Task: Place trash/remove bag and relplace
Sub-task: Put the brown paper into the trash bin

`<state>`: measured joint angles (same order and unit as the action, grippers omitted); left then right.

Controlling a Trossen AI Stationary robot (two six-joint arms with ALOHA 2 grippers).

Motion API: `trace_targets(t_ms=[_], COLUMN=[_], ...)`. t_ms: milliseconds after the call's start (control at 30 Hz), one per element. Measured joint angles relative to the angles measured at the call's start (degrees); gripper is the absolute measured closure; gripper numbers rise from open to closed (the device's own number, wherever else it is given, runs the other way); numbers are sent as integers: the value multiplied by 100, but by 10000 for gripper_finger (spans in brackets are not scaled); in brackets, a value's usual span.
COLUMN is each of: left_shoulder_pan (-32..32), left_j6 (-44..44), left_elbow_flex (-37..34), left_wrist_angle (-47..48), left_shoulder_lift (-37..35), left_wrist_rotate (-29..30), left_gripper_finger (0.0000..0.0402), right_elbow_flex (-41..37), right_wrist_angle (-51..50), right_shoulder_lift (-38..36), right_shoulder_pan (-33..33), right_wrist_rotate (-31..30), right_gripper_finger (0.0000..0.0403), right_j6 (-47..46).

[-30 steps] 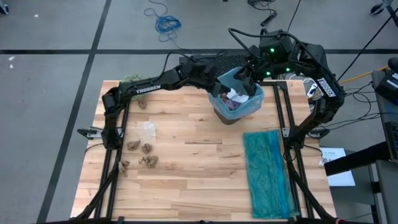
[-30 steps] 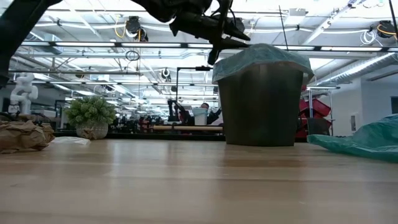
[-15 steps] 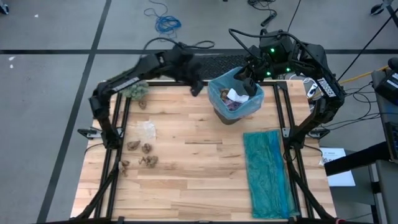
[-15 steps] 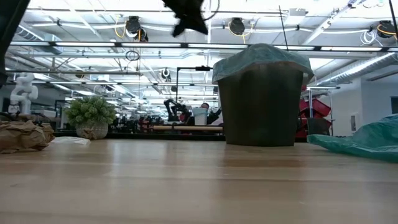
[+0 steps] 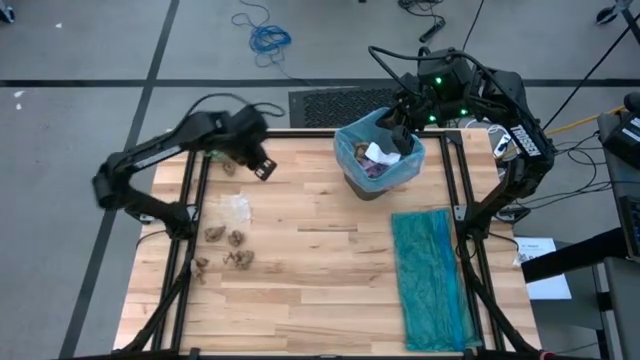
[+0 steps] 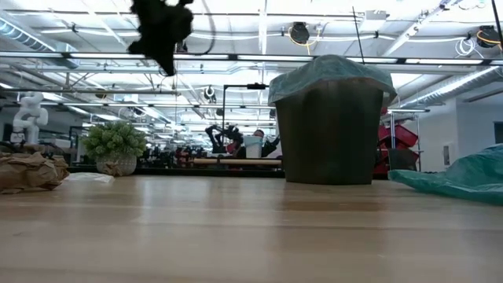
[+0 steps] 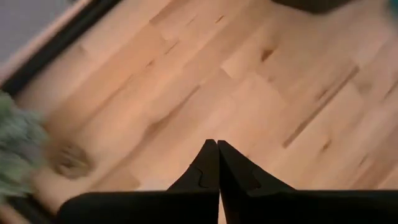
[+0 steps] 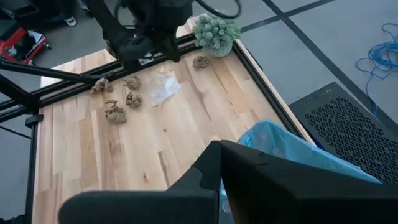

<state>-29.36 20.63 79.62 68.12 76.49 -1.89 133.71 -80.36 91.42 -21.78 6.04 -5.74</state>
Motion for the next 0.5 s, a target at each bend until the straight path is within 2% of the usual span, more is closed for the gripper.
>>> trace_targets(t_ms=[67, 167, 267, 500], left_shoulder_pan=[-141, -305, -433, -817], left_j6=[448, 1001, 1260, 1807], left_elbow_flex=[-806, -1660, -2153, -2843], left_wrist_angle=[-630, -1005, -1008, -871], left_shoulder_lift=[-464, -908, -993, -664], left_wrist_rotate=[-106, -170, -35, 918], left_gripper_finger=[401, 401, 401, 401], right_elbow_flex=[0, 0, 0, 0], right_wrist_angle=[0, 8, 92, 177], right_shoulder_lift=[0, 0, 0, 0], right_shoulder_pan=[2, -2, -2, -2], right_wrist_rotate=[4, 2, 11, 179], right_gripper_finger=[403, 403, 403, 403], right_j6=[0, 13, 68, 62])
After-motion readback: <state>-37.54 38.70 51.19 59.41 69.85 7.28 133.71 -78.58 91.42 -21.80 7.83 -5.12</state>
